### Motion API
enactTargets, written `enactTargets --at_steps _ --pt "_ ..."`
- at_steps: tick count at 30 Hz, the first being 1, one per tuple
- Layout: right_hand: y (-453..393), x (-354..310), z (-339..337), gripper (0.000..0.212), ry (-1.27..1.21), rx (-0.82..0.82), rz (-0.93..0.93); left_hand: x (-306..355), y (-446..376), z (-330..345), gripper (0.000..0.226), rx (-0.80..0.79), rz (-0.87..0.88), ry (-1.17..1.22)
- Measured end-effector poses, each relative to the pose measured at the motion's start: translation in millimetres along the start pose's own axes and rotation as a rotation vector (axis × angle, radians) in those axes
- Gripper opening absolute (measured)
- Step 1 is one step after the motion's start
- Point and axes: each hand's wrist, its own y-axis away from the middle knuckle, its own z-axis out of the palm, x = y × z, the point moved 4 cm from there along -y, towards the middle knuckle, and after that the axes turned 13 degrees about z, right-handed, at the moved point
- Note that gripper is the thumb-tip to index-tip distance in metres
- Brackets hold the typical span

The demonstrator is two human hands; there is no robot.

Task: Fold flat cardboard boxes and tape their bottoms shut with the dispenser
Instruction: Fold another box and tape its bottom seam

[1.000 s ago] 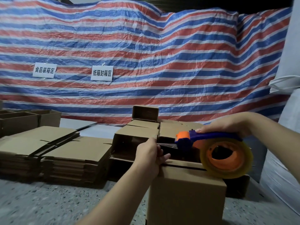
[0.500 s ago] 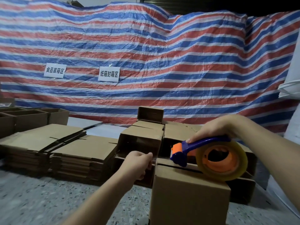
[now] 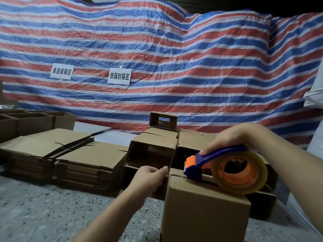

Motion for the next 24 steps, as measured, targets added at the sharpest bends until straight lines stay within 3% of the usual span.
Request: enactTargets --at_steps 24 --pt "2.1 0.6 3.3 0.052 -0.061 -0.012 -0.031 -26.5 12.7 26.8 0.055 0.053 -0.18 0.143"
